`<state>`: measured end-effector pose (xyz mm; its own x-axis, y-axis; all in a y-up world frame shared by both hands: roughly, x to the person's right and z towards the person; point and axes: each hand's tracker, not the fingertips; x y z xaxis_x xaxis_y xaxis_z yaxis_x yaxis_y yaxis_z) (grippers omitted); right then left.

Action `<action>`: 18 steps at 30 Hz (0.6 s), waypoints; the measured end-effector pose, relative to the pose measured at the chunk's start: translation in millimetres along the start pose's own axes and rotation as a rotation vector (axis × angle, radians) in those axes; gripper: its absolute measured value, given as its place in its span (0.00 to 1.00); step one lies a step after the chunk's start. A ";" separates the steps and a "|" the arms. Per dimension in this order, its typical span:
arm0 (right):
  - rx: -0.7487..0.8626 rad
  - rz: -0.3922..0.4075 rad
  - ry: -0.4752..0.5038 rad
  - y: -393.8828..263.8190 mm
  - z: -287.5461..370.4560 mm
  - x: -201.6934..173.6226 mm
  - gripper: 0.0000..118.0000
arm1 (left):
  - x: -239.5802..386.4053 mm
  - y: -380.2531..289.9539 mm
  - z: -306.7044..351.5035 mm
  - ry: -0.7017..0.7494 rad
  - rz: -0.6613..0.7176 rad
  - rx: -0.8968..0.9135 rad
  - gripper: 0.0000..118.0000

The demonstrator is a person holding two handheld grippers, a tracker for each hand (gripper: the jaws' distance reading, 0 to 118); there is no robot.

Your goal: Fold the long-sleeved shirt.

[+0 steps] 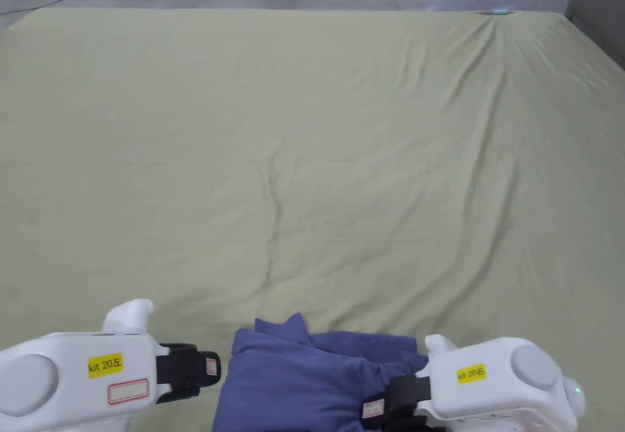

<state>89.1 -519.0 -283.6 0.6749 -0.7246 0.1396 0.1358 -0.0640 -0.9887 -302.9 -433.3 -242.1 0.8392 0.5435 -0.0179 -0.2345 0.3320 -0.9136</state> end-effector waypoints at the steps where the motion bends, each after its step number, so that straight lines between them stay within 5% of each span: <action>1: -0.002 -0.012 0.014 1.0 2.8 3.0 0.00 | -0.9 -0.1 -3.1 -0.023 -0.001 -0.008 0.00; 4: -0.008 -0.014 0.029 4.2 2.0 9.2 0.00 | -13.3 1.9 -15.0 -0.158 0.059 -0.019 0.00; 5: -0.008 -0.018 0.036 1.8 2.4 8.6 0.00 | -19.9 4.1 -21.4 -0.196 0.092 -0.015 0.17; 7: -0.006 -0.023 0.055 0.8 3.8 11.6 0.00 | -39.9 8.0 -43.3 -0.202 0.125 -0.090 0.94; 11: -0.002 -0.035 0.097 -2.5 5.3 19.3 0.00 | -67.7 3.8 -70.5 -0.198 0.143 -0.131 0.98; 18: -0.064 -0.164 0.253 4.8 -1.9 45.8 0.00 | -53.0 -0.8 -110.0 -0.586 0.251 -0.252 0.99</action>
<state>119.2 -553.8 -282.1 0.4448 -0.8482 0.2875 0.1765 -0.2318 -0.9566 -293.2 -547.2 -285.0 0.3540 0.9315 -0.0836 -0.2066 -0.0093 -0.9784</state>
